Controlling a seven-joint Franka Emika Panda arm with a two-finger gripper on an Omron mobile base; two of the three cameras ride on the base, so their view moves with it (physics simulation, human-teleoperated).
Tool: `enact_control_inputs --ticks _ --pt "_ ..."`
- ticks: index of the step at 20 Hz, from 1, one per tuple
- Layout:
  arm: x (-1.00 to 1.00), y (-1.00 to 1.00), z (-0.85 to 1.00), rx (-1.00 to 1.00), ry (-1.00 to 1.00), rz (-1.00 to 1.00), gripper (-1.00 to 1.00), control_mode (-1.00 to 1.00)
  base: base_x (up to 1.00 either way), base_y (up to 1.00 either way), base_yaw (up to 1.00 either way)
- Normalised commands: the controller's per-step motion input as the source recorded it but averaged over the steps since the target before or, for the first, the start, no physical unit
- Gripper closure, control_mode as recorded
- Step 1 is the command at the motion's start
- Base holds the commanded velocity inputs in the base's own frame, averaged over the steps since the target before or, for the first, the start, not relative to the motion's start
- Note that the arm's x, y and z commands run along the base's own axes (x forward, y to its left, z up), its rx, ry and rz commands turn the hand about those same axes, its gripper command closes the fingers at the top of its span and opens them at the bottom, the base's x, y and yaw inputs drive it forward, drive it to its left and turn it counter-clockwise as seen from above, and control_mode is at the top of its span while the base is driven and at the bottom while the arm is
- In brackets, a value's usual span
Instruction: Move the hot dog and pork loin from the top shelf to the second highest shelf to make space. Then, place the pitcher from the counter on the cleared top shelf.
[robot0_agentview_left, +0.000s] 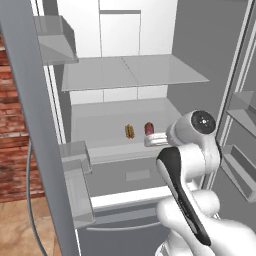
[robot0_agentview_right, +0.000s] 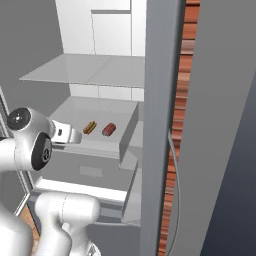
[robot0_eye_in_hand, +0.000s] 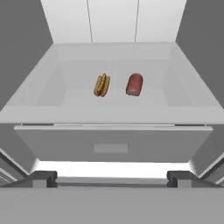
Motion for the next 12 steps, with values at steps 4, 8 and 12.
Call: enact_control_inputs --ticks 4,8,12 --pt "-0.72 -0.28 0.72 0.0 0.0 0.0 -1.0 -1.0 0.0 0.0 0.0" --pt "-0.5 -0.03 0.84 0.0 0.05 0.0 -1.0 -1.0 0.0 0.0 0.0" --pt "-0.32 0.0 0.44 -0.02 0.03 0.0 -1.0 -1.0 0.0 0.0 0.0"
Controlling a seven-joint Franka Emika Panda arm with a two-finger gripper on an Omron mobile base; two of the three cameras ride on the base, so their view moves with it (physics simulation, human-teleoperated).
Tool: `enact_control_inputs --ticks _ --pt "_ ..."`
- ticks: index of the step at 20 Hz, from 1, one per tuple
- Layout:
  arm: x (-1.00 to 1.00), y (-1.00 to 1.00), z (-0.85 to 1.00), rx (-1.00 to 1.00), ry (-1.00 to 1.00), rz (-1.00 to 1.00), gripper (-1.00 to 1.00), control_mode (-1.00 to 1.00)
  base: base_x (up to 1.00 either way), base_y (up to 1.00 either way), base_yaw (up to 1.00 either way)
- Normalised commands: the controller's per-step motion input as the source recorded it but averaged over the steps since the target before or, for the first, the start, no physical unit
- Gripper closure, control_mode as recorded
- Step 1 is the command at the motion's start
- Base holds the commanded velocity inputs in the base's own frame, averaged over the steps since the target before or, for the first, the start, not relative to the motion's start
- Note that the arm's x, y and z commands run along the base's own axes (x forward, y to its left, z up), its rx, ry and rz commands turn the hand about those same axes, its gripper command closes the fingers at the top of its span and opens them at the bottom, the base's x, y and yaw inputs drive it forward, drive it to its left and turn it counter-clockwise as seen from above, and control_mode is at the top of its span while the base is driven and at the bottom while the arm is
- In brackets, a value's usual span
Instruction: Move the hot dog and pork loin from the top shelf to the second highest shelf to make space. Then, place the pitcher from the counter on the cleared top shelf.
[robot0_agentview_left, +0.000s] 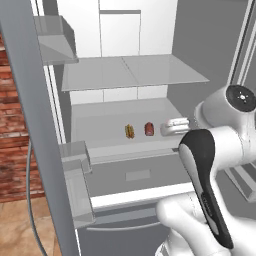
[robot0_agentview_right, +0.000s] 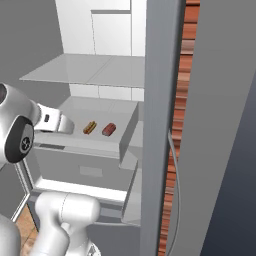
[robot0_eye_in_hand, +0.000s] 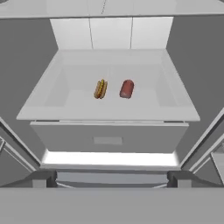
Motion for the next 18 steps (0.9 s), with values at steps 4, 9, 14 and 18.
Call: enact_control_inputs --ticks 4,9,14,18 --pt "-0.03 -0.16 0.09 0.0 0.02 0.0 -1.0 -1.0 0.0 0.0 0.0" --pt "-0.03 -0.14 0.0 0.0 0.0 0.0 -1.0 -1.0 0.0 0.0 0.0" --pt "0.0 0.0 -0.02 0.0 -0.01 0.0 -1.0 -1.0 0.0 0.0 0.0" --pt "0.01 0.0 0.0 0.0 0.0 0.0 -1.0 -1.0 0.0 0.0 0.0"
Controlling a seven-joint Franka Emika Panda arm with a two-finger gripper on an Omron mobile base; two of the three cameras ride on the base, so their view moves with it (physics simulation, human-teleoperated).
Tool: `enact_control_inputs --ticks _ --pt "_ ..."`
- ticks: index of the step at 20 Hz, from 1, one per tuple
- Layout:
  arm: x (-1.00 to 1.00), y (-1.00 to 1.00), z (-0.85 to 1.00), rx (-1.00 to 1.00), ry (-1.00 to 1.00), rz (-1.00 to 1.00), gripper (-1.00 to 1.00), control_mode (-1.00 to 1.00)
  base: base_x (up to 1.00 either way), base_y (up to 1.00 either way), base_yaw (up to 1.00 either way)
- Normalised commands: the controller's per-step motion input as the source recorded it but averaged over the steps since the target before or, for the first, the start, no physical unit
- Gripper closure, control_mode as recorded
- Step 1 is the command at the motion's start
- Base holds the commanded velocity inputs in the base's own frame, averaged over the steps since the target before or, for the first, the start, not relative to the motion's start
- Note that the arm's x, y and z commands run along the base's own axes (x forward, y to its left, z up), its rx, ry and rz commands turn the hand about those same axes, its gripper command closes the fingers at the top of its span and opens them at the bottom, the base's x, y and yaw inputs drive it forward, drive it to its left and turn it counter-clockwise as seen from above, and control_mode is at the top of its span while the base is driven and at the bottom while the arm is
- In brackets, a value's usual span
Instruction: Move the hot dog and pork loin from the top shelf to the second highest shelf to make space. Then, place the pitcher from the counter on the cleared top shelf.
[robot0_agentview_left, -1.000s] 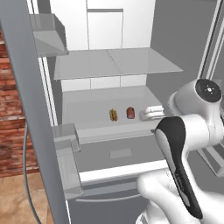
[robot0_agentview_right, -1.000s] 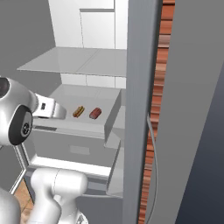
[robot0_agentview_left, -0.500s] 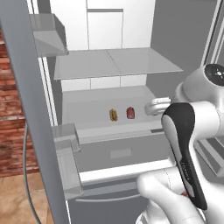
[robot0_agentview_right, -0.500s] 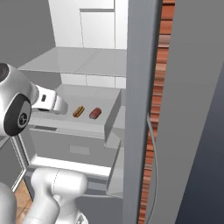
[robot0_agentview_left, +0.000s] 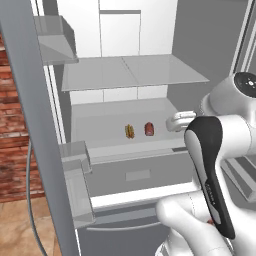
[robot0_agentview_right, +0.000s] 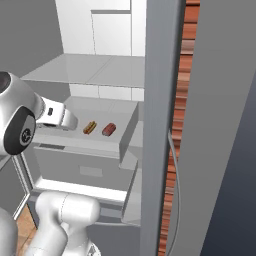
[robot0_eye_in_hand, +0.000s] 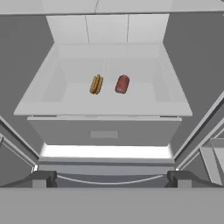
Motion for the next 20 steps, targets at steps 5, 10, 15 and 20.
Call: enact_control_inputs --ticks 5,10,15,20 --pt "-0.28 0.0 -0.03 -0.01 0.0 0.0 -1.0 -1.0 0.0 0.0 0.0" --pt "-0.15 0.0 -0.02 -0.01 0.0 0.0 -1.0 1.0 -0.62 0.0 0.04" --pt "0.0 0.0 0.0 0.0 0.0 0.0 -1.0 1.0 -0.85 0.0 0.15" --pt "0.0 0.0 0.0 0.0 0.0 0.0 -1.0 1.0 -0.52 0.08 0.31"
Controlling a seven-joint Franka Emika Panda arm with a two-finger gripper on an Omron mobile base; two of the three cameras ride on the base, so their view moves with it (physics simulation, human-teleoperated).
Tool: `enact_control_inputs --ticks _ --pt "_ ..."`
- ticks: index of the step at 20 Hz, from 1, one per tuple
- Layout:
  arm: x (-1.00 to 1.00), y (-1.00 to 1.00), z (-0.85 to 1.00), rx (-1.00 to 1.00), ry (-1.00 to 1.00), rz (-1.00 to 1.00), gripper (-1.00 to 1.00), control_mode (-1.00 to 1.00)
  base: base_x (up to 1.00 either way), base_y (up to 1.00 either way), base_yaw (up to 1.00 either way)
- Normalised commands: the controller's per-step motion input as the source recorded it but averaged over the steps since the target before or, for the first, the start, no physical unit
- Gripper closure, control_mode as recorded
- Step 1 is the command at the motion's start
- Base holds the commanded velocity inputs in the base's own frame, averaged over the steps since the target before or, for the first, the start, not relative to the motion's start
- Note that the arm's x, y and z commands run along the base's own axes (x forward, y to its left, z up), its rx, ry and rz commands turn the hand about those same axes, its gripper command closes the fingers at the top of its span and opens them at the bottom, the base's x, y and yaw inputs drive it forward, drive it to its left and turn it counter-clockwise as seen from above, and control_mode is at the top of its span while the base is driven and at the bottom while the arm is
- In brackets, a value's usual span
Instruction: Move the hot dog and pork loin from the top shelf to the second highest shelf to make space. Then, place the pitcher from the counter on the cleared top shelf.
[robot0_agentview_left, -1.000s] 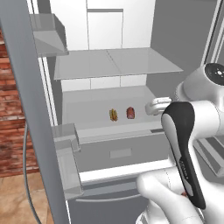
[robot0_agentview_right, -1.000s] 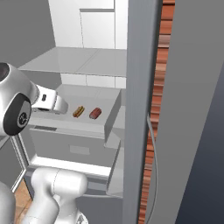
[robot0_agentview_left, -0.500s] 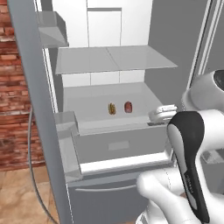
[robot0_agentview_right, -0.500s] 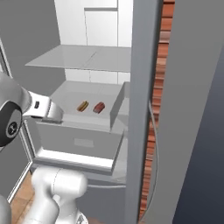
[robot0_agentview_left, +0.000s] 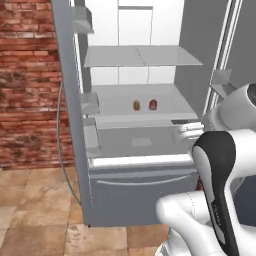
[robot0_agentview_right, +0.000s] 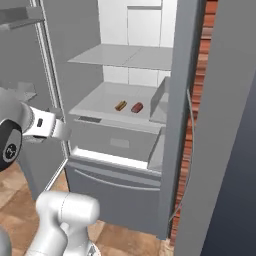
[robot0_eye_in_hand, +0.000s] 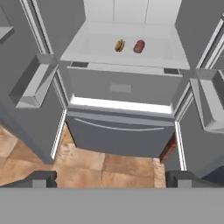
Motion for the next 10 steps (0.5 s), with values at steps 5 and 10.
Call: enact_control_inputs --ticks 5,10 --pt "0.0 0.0 0.0 0.0 0.0 0.0 -1.0 1.0 -0.36 0.18 0.51" --pt "0.0 0.0 0.0 0.0 0.0 0.0 -1.0 1.0 -0.14 0.18 0.67"
